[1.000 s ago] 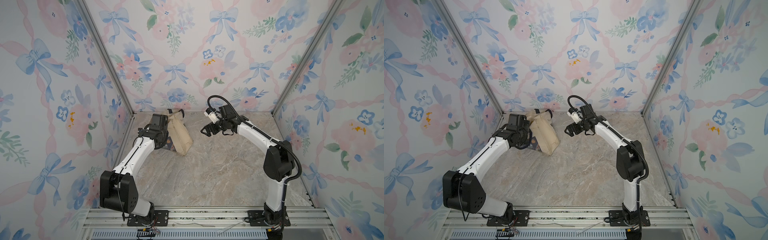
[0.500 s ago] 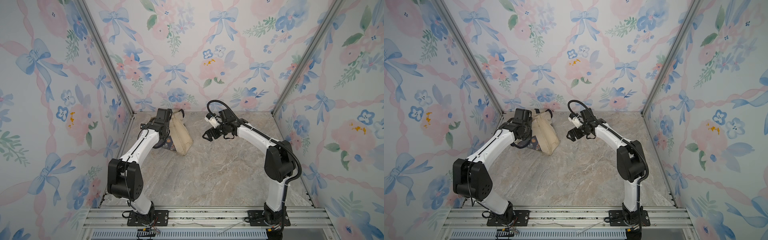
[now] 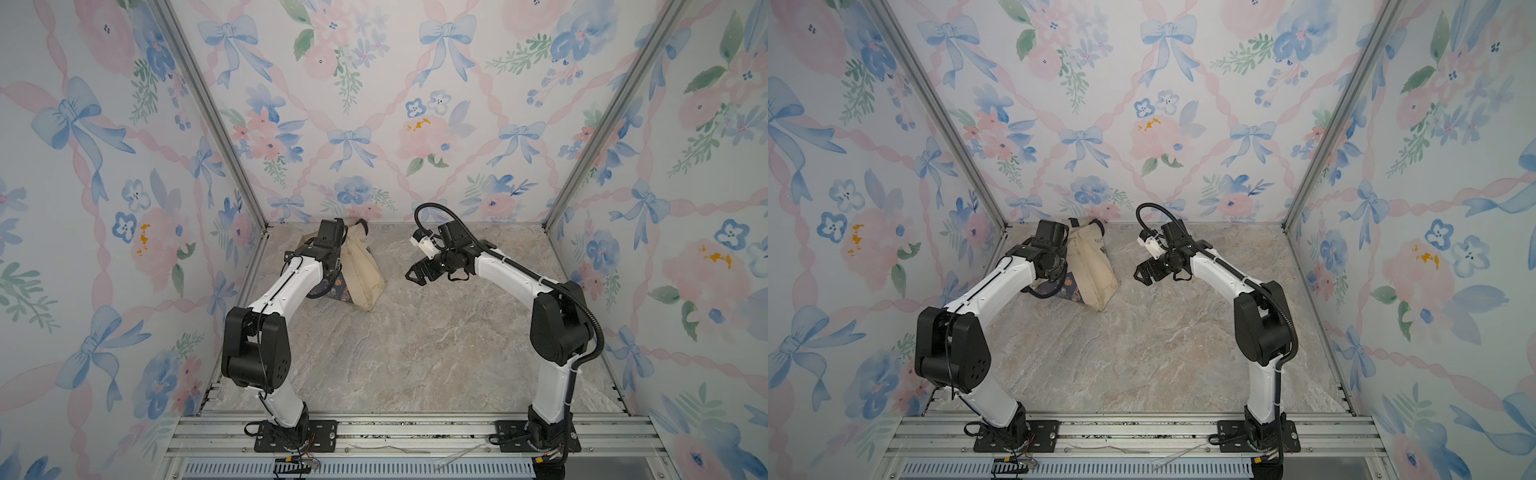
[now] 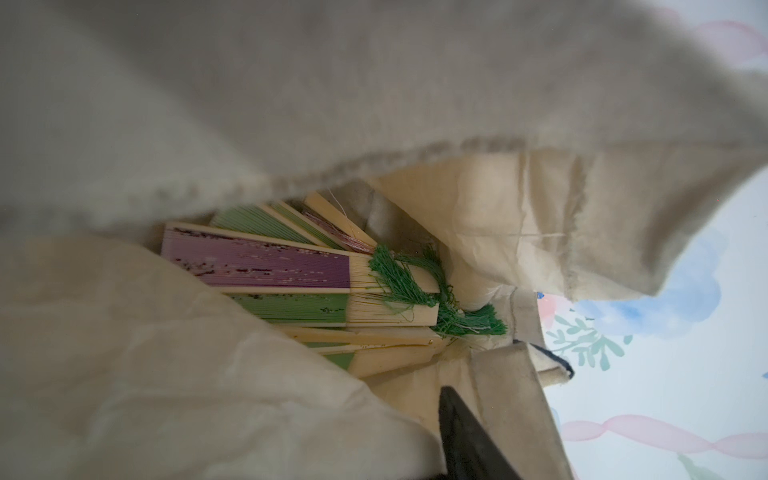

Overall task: Take out the folding fans from the tote bags
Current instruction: Pick up the canvas bag from the center of the board.

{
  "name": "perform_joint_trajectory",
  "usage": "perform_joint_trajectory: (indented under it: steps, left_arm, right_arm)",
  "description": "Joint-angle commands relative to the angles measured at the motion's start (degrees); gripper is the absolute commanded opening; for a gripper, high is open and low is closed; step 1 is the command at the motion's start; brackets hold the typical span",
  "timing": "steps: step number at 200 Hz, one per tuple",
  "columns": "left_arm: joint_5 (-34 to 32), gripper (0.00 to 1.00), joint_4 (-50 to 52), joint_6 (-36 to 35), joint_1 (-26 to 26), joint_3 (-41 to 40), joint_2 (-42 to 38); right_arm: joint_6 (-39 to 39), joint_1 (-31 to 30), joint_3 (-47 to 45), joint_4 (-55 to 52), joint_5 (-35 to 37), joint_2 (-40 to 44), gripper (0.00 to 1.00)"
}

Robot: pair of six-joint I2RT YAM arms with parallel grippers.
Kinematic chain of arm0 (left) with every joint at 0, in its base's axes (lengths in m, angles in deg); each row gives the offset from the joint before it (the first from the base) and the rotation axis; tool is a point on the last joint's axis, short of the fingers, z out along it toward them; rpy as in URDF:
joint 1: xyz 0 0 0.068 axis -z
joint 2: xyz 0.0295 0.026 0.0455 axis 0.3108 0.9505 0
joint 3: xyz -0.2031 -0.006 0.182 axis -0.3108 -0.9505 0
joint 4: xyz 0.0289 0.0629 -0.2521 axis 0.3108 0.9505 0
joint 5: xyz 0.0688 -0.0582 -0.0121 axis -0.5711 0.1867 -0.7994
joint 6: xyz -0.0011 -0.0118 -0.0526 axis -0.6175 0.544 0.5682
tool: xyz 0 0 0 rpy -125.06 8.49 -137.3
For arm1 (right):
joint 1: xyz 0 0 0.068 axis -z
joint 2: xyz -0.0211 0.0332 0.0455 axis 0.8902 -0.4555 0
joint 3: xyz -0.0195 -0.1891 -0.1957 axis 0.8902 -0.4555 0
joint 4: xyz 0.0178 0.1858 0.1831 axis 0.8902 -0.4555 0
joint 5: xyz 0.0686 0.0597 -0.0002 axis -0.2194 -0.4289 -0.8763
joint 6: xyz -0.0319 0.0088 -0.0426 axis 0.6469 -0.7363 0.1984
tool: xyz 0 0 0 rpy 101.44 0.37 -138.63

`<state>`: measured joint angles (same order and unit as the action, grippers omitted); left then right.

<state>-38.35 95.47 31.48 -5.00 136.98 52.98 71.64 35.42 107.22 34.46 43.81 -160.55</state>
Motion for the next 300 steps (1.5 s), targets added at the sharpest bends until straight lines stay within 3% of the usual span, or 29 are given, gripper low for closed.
perform_joint_trajectory:
  steps: [1, 13, 46, 100, 128, 147, 177, 189, 232, 246, 265, 300]
  left_arm:
    - [-1.78, 0.27, 1.56, -1.72, 0.21, -0.16, -0.96]
    - [-2.15, 0.0, 1.56, -2.0, 0.22, -0.62, -1.21]
    - [-3.48, 0.0, 1.49, -7.15, 0.16, -0.07, -0.46]
    - [-7.78, 0.0, 0.72, -39.52, 0.02, 12.61, 5.9]
    - [-4.44, 0.0, -3.51, -56.17, 0.0, 18.93, 9.55]
    - [-1.31, 0.0, -6.33, -63.59, 0.04, 21.93, 11.12]
    - [11.39, 0.0, -13.2, -71.79, -0.94, 23.08, 11.97]
    - [19.34, 0.0, -15.48, -74.27, -1.85, 23.24, 12.04]
    - [38.02, 0.0, -16.46, -85.54, -3.0, 24.12, 12.03]
    - [47.73, 0.0, -16.09, -89.62, -2.95, 22.99, 11.44]
    - [59.52, 0.0, -15.7, -95.26, -2.07, 20.25, 9.76]
    - [72.65, 0.0, -14.38, -100.87, -1.02, 14.44, 6.04]
  right_arm:
    - [0.65, -0.55, -1.33, 0.93, 0.14, 3.19, 0.97]
    - [0.47, -0.55, -1.6, 1.16, 0.25, 3.5, 0.97]
    - [-0.33, -0.55, -3.05, 1.98, -0.36, 5.09, 0.98]
    - [-2.05, -0.38, -9.02, 3.46, -1.06, 10.98, 0.99]
    - [-3.63, 0.01, -14.48, 5.61, -1.53, 15.53, 0.99]
    - [-4.62, 0.39, -18.59, 6.78, -1.47, 19.38, 1.0]
    - [-6.24, 1.35, -23.96, 7.83, -0.99, 24.96, 0.99]
    - [-6.82, 1.96, -26.13, 8.29, -0.79, 27.32, 1.0]
    - [-11.24, 4.14, -30.91, 10.19, 2.59, 34.2, 0.99]
    - [-12.77, 4.33, -31.62, 12.31, 3.22, 35.63, 0.99]
    - [-15.23, 4.37, -32.56, 18.12, 4.55, 36.02, 1.0]
    - [-20.72, 4.49, -31.13, 28.22, 10.13, 31.02, 1.0]
